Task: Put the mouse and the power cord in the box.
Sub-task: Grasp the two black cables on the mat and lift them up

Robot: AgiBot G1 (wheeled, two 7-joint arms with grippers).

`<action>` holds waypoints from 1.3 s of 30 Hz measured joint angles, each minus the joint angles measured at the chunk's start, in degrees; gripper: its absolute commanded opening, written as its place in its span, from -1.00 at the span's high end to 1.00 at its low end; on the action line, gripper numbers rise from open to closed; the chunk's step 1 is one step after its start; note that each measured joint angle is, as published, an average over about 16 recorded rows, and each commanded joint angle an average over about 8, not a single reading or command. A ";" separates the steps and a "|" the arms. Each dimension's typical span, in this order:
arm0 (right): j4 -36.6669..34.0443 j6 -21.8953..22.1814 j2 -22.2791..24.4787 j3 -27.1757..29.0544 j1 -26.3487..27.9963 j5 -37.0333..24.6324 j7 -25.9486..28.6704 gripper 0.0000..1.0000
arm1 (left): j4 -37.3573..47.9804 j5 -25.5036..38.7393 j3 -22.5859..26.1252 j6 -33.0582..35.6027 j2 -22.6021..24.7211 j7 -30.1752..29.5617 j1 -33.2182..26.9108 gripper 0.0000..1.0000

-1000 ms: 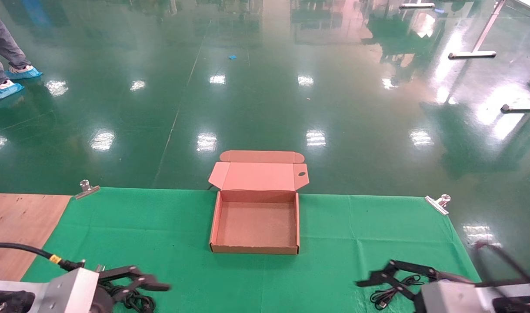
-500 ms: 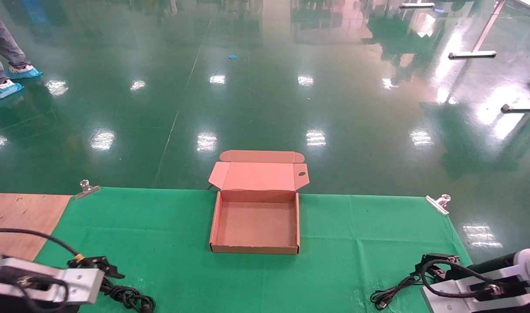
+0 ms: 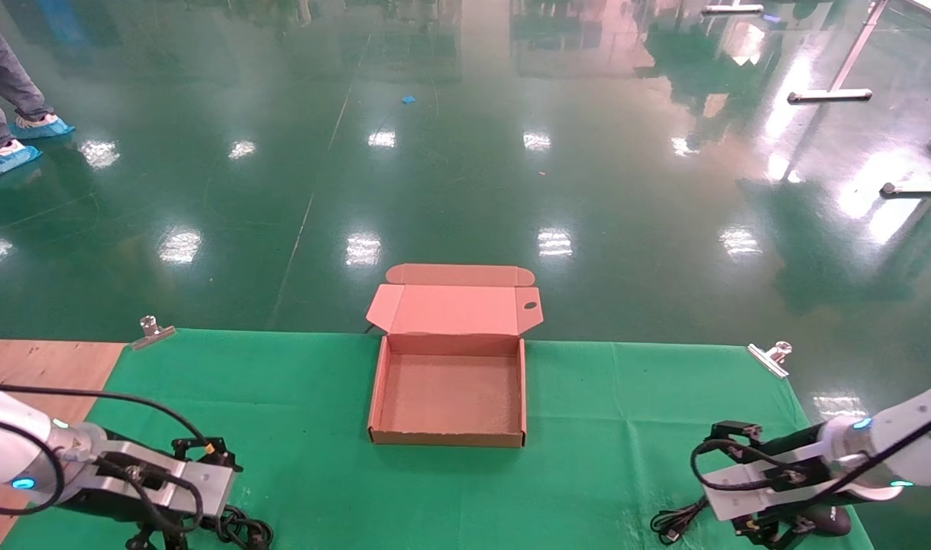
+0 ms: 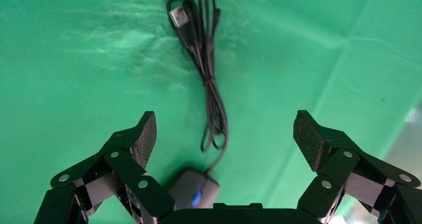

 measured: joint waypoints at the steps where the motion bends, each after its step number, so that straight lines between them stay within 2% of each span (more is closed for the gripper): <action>1: -2.04 0.77 -0.84 -0.04 0.19 0.00 -1.14 -1.00 | 1.58 0.33 0.13 -1.14 0.62 0.85 -0.26 -1.00; 8: -14.67 5.34 -5.67 0.21 1.62 0.74 -7.80 -1.00 | 10.16 1.36 0.30 -8.19 3.59 5.37 -1.30 -1.00; 14: -22.23 8.17 -8.02 0.96 2.81 1.94 -11.86 -1.00 | 14.38 0.78 -0.29 -11.91 4.78 7.52 -1.40 -1.00; 15: -23.20 8.52 -8.28 1.10 3.00 2.15 -12.42 -0.82 | 14.89 0.60 -0.41 -12.19 4.90 7.82 -1.42 -1.00; 16: -24.12 8.84 -8.51 1.24 3.19 2.36 -12.95 -0.57 | 15.37 0.43 -0.54 -12.41 5.00 8.11 -1.44 -0.86; 22: -28.32 10.00 -9.46 1.99 4.21 3.46 -15.59 0.92 | 17.54 -0.48 -1.14 -12.77 5.26 9.81 -1.78 0.64; 23: -28.84 10.07 -9.57 2.07 4.35 3.59 -15.95 1.00 | 17.82 -0.58 -1.21 -12.74 5.27 10.07 -1.84 0.89; 24: -29.33 10.11 -9.67 2.16 4.50 3.72 -16.29 1.00 | 18.08 -0.66 -1.26 -12.70 5.27 10.33 -1.91 1.00; 39: -33.52 9.72 -10.26 2.72 6.06 4.57 -19.32 1.00 | 20.59 -1.00 -1.46 -11.45 5.30 13.18 -2.62 1.00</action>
